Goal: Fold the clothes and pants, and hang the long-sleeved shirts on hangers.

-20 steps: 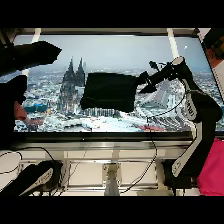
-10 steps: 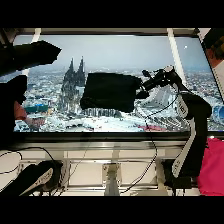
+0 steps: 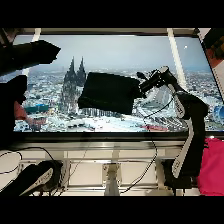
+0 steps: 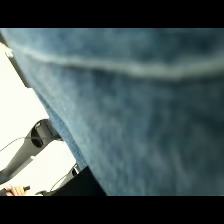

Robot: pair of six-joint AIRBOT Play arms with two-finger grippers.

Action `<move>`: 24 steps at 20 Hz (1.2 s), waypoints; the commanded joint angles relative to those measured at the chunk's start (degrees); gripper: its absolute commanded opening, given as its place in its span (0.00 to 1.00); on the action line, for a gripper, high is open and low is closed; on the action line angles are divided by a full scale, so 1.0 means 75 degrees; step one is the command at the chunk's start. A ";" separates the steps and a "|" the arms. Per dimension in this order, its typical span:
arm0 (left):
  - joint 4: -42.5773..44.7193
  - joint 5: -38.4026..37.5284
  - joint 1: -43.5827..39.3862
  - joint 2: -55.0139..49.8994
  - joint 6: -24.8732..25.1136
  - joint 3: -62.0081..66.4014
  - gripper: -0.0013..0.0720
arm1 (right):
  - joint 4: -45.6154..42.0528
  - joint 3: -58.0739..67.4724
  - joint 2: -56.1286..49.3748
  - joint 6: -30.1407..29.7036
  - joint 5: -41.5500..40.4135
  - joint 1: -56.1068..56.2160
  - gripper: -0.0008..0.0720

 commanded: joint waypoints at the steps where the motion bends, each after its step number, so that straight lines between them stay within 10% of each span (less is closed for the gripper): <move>1: 0.1192 0.0659 0.0085 0.0003 -0.0006 0.0000 0.05 | -0.0726 0.0216 0.0277 0.0070 0.0289 -0.0886 0.07; 18: 0.1428 0.0679 0.0382 0.0003 -0.0026 0.0000 0.05 | -0.3829 0.0213 0.2270 0.0947 0.0542 -0.9058 0.08; 19: 0.1428 0.0679 0.0382 0.0003 -0.0029 0.0000 0.05 | -0.3844 0.0216 0.2270 0.1230 0.0577 -0.9058 0.23; 21: 0.1428 0.0679 0.0382 0.0003 -0.0026 0.0000 0.05 | -0.3838 0.0318 0.2270 0.1556 0.0886 -0.9046 0.97; 24: 0.1431 0.0679 0.0382 0.0003 -0.0026 0.0000 0.05 | -0.3427 0.1067 0.2337 0.2049 0.0886 -0.9046 0.96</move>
